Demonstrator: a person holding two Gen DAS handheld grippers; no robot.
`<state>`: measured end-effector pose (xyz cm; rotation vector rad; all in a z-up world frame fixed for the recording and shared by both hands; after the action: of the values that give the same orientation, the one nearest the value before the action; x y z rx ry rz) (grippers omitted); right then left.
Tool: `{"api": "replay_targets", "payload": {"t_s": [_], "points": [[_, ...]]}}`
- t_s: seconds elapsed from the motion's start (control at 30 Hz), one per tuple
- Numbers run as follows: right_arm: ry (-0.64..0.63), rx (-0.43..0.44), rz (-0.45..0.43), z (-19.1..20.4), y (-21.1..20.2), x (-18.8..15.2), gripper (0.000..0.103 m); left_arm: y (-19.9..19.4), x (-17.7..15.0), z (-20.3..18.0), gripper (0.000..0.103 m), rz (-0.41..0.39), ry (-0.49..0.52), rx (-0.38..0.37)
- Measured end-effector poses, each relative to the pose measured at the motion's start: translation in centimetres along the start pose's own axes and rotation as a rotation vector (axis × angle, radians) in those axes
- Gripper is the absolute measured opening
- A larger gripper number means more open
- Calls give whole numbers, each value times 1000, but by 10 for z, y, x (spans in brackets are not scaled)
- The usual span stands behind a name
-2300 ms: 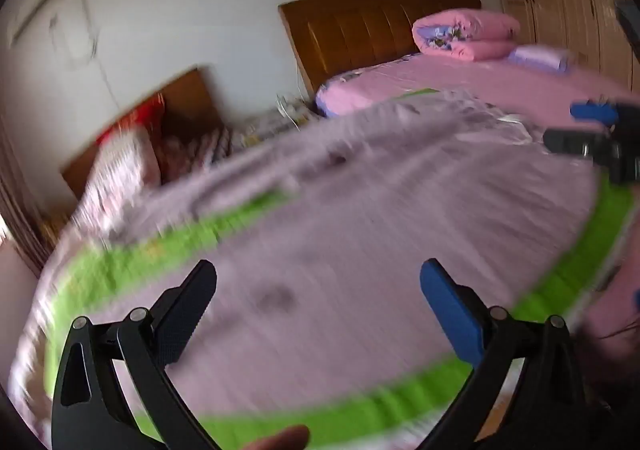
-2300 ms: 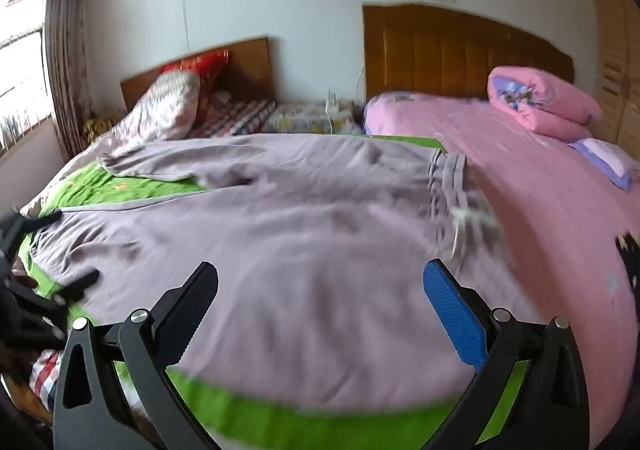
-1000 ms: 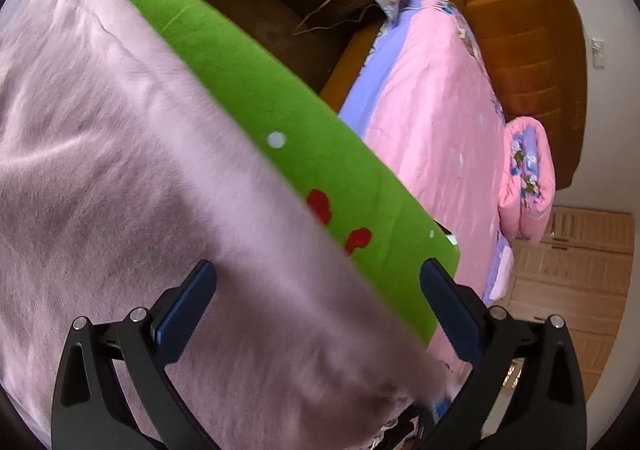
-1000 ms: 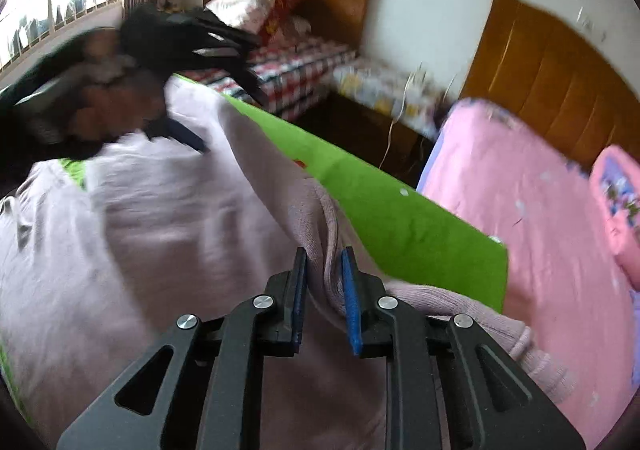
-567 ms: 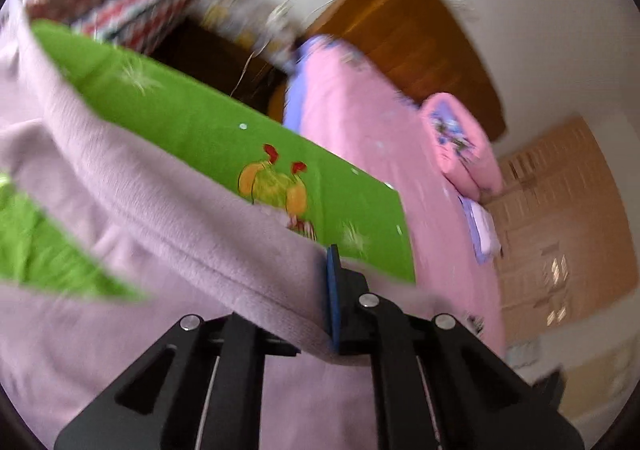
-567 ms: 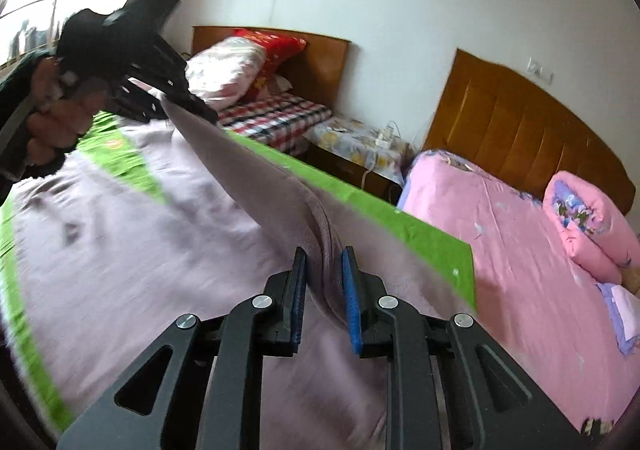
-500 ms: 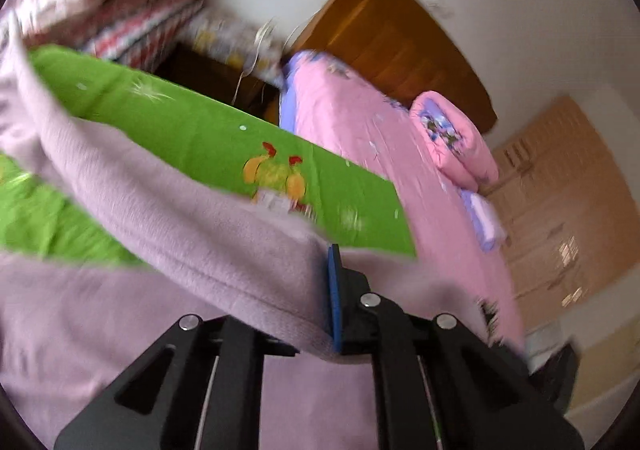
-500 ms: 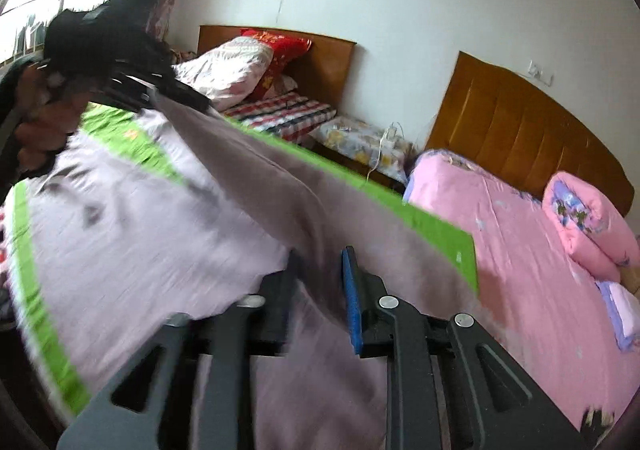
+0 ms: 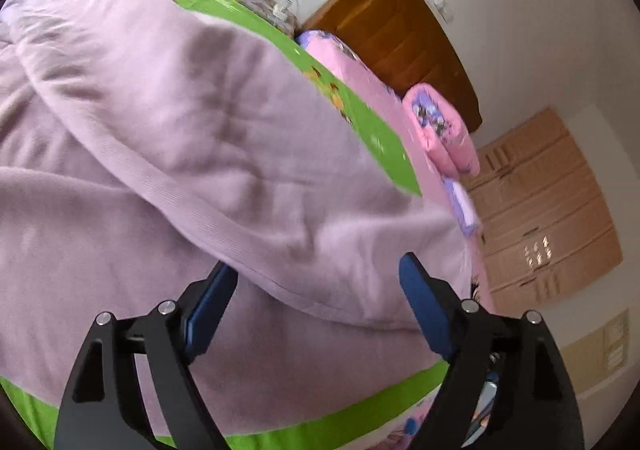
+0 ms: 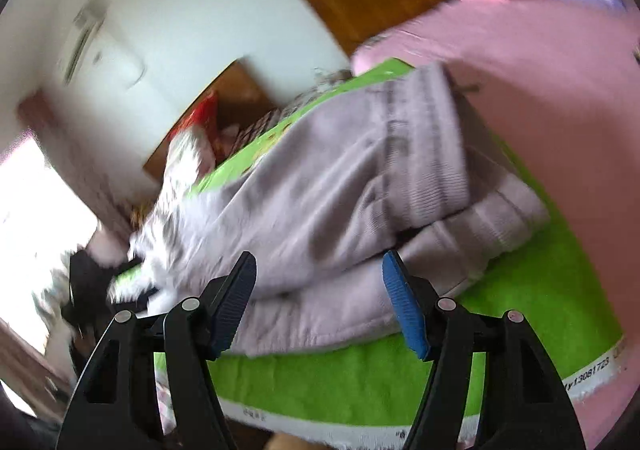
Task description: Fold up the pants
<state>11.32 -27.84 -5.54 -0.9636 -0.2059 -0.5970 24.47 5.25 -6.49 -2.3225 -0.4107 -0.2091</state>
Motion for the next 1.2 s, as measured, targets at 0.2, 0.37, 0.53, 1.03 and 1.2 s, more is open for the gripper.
{"api": "replay_targets", "payload": {"t_s": [0.2, 0.37, 0.53, 1.03, 1.2], "points": [[159, -51, 58, -13, 27, 20, 63, -26, 2, 44, 85, -62, -86, -4], [305, 77, -21, -12, 28, 34, 64, -28, 0, 54, 85, -62, -69, 6], [215, -8, 35, -9, 45, 28, 52, -37, -3, 62, 85, -74, -84, -5], [223, 18, -12, -22, 31, 10, 33, -42, 46, 107, 15, -86, -255, 6], [142, -2, -44, -11, 17, 26, 19, -78, 55, 94, 6, -174, -216, 11]]}}
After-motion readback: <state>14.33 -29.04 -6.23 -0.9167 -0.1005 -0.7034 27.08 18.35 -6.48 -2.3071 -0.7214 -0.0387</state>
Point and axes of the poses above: each gripper's, at about its wrist camera, not at the fingertips, and y roughly the way its jaws point, z to its left, x to its top, the point moved 10 cm from there along y, roughly the way its jaws point, and after that the axes turned 14 degrees about z, right-handed, at the moved point
